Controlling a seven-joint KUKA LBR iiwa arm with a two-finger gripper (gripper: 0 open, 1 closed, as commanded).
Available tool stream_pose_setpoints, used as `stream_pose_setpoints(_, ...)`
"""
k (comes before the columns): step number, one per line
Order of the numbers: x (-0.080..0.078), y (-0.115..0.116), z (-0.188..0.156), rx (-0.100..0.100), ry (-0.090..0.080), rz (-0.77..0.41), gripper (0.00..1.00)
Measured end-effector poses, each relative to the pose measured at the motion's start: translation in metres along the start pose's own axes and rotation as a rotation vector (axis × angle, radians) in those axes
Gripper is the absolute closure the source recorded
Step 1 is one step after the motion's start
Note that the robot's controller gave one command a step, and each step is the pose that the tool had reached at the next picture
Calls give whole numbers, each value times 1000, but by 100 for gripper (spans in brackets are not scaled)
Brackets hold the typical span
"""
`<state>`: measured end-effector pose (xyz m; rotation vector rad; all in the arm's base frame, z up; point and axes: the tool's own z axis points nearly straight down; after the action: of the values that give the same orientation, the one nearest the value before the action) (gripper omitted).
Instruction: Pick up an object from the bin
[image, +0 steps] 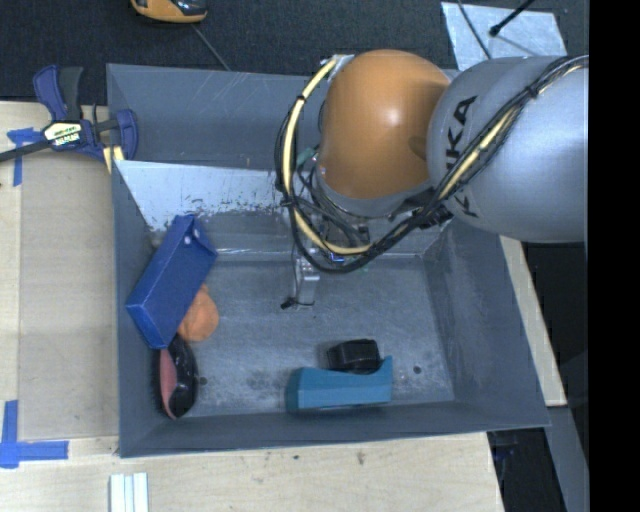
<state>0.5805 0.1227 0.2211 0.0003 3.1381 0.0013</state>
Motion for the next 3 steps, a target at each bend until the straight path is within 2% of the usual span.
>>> stream_pose_setpoints(1, 4, 52, 70, -1, -5, -61, 0)
stream_pose_setpoints(2, -18, 75, 87, 1, 7, -155, 0)
stream_pose_setpoints(3, -19, 81, 80, 0, -2, -250, 0)
